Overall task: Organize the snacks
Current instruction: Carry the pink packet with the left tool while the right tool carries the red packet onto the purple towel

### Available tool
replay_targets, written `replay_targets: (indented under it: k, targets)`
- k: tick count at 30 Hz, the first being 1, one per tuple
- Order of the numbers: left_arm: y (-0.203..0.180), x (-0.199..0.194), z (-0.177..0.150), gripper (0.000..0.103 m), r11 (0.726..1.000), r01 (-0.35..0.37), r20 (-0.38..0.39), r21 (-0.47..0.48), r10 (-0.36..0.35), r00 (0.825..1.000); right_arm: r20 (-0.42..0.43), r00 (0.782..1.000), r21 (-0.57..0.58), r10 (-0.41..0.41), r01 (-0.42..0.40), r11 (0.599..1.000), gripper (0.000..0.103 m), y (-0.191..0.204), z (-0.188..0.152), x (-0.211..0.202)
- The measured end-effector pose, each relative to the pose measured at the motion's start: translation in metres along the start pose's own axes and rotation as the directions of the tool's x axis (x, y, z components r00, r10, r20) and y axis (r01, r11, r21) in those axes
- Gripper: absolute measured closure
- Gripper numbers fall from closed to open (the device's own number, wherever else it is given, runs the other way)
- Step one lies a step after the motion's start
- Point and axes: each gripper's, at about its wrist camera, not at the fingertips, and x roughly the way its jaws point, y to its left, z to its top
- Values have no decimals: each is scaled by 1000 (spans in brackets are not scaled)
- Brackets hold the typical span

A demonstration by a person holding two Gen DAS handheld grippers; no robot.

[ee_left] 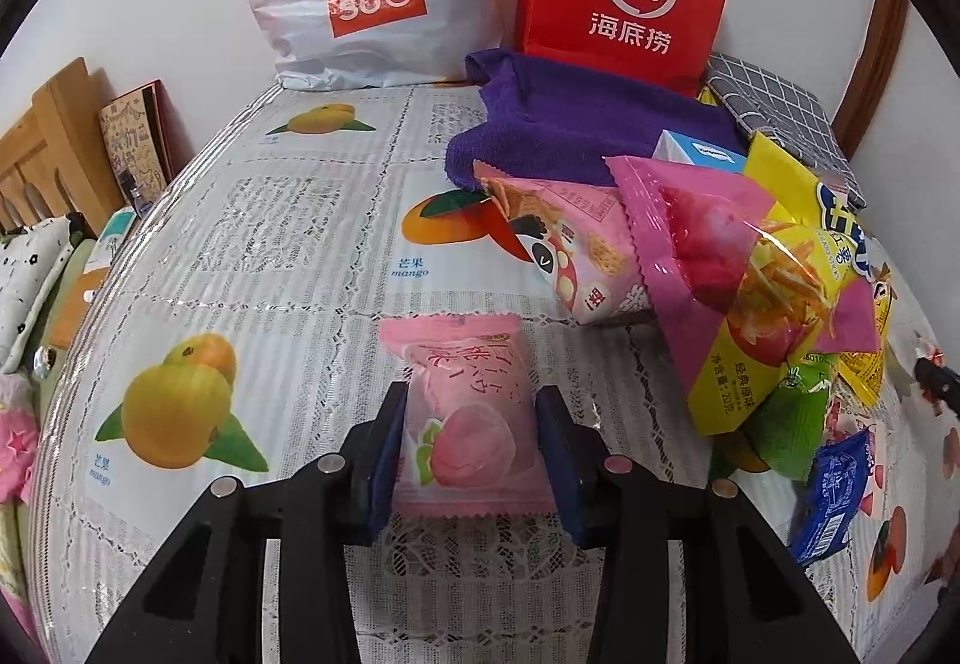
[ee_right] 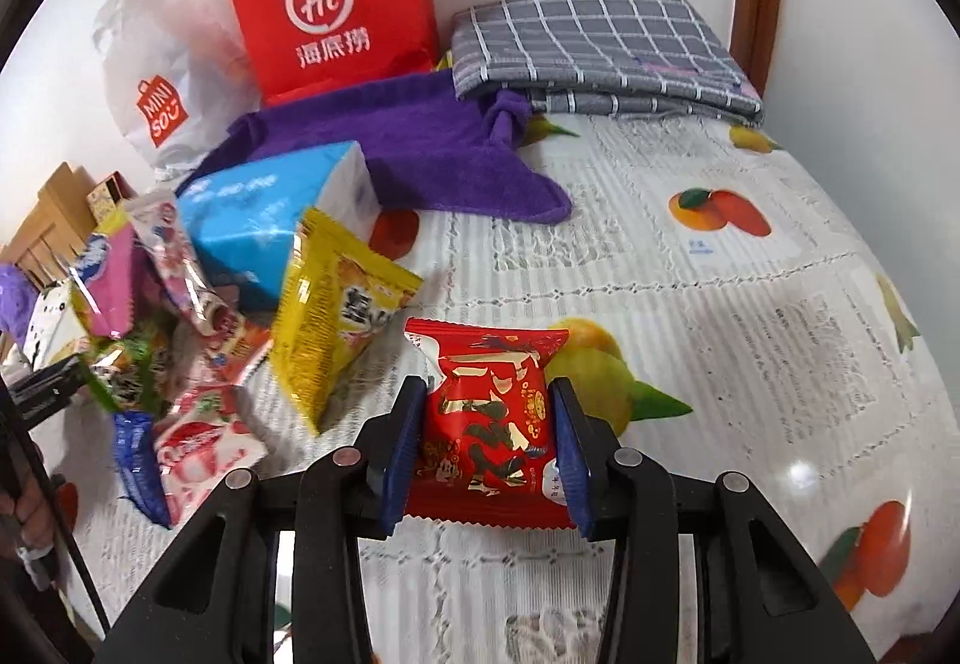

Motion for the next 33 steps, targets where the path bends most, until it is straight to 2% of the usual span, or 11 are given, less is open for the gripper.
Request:
replay_targets:
  k: [5,8,16,21,27,33]
  targets:
    - [5,-15,4,68,998,56,-35,-32,-57,998,42,999,-31,-4,5,999,62,12,11,-27]
    - [1,-37,9,69,999,47,-4,-20,-47,999,61,998,-49,4,-1,999,62,19,21,-41]
    - [-18,-81,32,71,992,128,56,8,-128,990,89,994,-106,56,-47,993,62,44,45,-56]
    - [-42,-98,59,71,980,193,81,56,-198,977,103,990,-126,93,-80,989,62,56,62,-63]
    - [-76,-98,98,71,962,250,81,107,-259,962,121,985,-142,123,-106,984,62,70,88,-65]
    - [-92,-93,137,71,955,265,97,133,-278,956,140,981,-146,137,-116,982,62,76,125,-62]
